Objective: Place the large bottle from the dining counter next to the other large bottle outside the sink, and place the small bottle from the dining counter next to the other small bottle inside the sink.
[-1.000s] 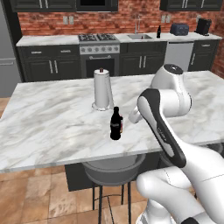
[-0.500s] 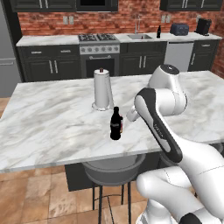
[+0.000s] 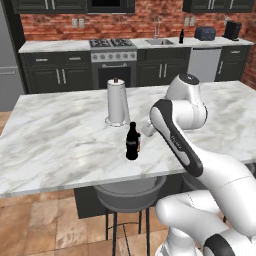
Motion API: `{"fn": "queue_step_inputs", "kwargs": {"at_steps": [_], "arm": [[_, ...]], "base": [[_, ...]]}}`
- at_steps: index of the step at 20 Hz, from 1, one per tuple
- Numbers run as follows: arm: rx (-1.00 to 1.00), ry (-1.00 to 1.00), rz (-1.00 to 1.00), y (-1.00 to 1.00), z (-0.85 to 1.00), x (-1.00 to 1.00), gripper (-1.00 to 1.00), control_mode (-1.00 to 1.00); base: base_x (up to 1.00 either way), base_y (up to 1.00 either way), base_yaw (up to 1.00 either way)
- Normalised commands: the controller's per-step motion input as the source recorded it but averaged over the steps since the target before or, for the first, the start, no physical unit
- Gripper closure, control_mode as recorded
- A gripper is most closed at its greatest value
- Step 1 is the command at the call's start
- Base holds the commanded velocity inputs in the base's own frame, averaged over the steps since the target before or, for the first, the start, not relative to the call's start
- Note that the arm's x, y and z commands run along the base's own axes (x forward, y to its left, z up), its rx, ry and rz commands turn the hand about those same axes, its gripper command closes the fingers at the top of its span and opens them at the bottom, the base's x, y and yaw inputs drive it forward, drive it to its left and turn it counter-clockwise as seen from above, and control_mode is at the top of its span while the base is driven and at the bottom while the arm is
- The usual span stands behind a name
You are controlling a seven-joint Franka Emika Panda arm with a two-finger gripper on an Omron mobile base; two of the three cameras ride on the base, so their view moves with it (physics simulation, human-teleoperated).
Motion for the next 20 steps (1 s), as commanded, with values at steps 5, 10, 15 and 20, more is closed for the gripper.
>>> {"fn": "queue_step_inputs", "kwargs": {"at_steps": [5, 10, 15, 20], "arm": [[0.00, -0.01, 0.00, 0.01, -0.16, 0.16, -1.00, -1.00], [0.00, -0.02, 0.00, 0.05, -0.17, 0.11, -1.00, -1.00], [0.00, -0.05, 0.01, 0.06, -0.14, 0.04, -1.00, -1.00], [0.01, -0.08, 0.00, 0.02, -0.09, 0.00, -1.00, -1.00]], "base": [[0.00, 0.00, 0.00], [0.00, 0.00, 0.00], [0.00, 0.00, 0.00], [0.00, 0.00, 0.00]]}}
